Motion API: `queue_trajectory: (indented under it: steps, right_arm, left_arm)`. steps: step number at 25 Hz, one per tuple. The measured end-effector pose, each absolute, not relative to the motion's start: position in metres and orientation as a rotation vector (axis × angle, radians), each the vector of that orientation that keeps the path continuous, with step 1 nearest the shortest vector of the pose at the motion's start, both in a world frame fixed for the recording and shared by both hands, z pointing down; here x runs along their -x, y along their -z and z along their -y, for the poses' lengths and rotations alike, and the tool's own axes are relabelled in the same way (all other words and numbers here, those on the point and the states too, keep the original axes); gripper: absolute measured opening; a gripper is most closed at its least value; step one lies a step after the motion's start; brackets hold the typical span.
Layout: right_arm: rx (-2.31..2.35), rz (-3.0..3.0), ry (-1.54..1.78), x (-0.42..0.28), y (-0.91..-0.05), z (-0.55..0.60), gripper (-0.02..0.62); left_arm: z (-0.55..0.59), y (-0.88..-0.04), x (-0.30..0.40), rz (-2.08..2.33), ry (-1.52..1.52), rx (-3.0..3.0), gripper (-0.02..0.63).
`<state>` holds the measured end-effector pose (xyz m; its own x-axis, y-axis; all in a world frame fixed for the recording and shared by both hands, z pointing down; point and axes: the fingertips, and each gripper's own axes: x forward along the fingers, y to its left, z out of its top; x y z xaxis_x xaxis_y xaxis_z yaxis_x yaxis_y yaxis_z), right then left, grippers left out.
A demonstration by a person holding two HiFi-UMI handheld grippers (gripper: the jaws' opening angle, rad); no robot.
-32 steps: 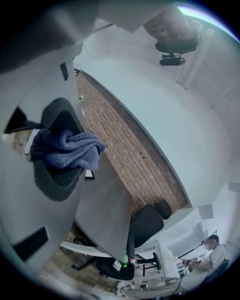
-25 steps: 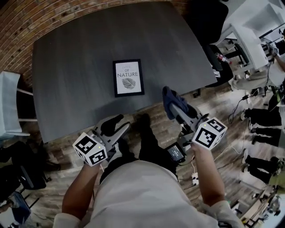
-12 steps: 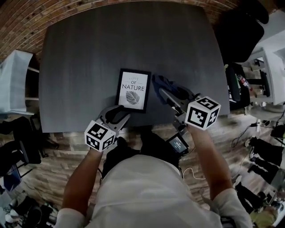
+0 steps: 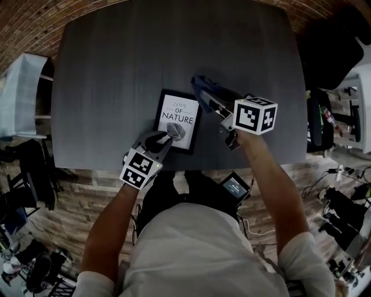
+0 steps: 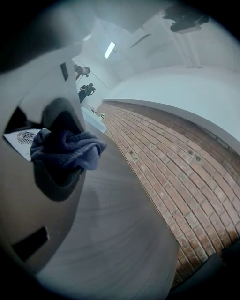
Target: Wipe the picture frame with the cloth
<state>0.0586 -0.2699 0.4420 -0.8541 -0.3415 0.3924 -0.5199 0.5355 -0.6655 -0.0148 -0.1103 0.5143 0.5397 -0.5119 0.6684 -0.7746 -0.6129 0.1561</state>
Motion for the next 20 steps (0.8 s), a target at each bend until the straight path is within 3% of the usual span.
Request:
queue_trajectory:
  steps: [3,6,8,13,20]
  right_arm:
    - [-0.755,2.547,-1.279,-0.048,-0.453,0.289,0.135]
    - [-0.761,2.532,-1.302,-0.031,-0.465,0.304,0.135]
    - [-0.755,2.519,-1.296,-0.019,-0.474,0.311,0.135]
    - [-0.7,2.515,-1.263,0.017,-0.485,0.321,0.135]
    - [-0.6,2.507,-1.109,0.062,-0.5,0.323,0.132]
  left_arm:
    - [0.12,-0.517,0.019,1.048,-0.868,-2.36,0.05]
    - [0.122,-0.523,0.021,0.999,-0.926,-2.393,0.058]
    - [0.122,-0.528,0.023,0.98,-0.961,-2.403,0.095]
    - [0.135,-0.528,0.022,0.977,-0.989,-2.428,0.095]
    - [0.135,-0.546,0.011,0.846,-1.204,-2.464,0.026]
